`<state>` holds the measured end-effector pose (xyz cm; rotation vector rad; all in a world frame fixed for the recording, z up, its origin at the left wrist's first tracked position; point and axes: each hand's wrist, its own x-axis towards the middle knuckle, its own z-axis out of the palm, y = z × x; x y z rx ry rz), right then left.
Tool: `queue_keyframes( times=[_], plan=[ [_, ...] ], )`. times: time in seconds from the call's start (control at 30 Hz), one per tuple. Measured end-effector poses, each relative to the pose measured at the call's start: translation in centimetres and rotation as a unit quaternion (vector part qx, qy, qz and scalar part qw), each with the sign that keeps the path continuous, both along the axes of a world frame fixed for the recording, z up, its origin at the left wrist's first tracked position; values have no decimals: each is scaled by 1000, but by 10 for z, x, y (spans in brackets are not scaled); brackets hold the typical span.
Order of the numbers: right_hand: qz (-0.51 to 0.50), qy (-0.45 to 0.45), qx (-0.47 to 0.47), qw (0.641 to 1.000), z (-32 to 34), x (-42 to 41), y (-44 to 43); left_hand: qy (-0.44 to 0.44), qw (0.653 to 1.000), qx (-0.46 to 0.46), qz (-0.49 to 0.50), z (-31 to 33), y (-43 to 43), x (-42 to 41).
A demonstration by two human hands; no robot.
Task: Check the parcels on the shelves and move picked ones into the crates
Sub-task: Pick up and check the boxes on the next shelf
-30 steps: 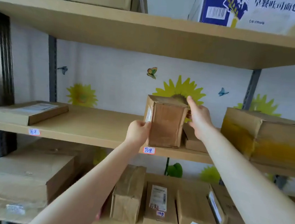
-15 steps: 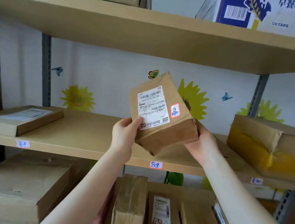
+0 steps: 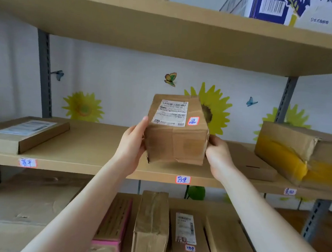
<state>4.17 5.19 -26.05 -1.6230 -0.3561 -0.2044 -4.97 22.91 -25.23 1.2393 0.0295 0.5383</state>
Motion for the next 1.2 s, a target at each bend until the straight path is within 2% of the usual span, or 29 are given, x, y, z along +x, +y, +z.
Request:
queue_keyframes(
  times=[0.17,0.27,0.57,0.63,0.7,0.8,0.87,0.97,1.1,1.2],
  plan=[
    [19,95,-36,995,-17,9,18,39,985,159,49,-19,5,5],
    [22,105,-17,994,-21,12,20,33,971,222,86,-28,7,9],
    [47,101,-8,994,-19,6,16,31,951,249,181,-41,-8,6],
    [17,61,-10,998,-15,5,7,-25,931,253,261,-42,-18,-1],
    [-22,3,-8,1000,-8,5,-13,-139,903,264,307,-39,-36,-9],
    [-71,-88,-50,992,6,11,-62,-268,873,297,279,-36,-77,-11],
    [-109,-120,-102,982,12,19,-99,-289,869,318,244,-34,-110,-5],
    [-133,-114,-188,966,11,36,-149,-234,872,376,208,-32,-159,15],
    [-93,-62,-284,952,-2,50,-180,5,856,485,177,-26,-194,56],
    [-36,-39,-328,943,-11,57,-183,149,816,540,142,-20,-205,75]
  ],
)
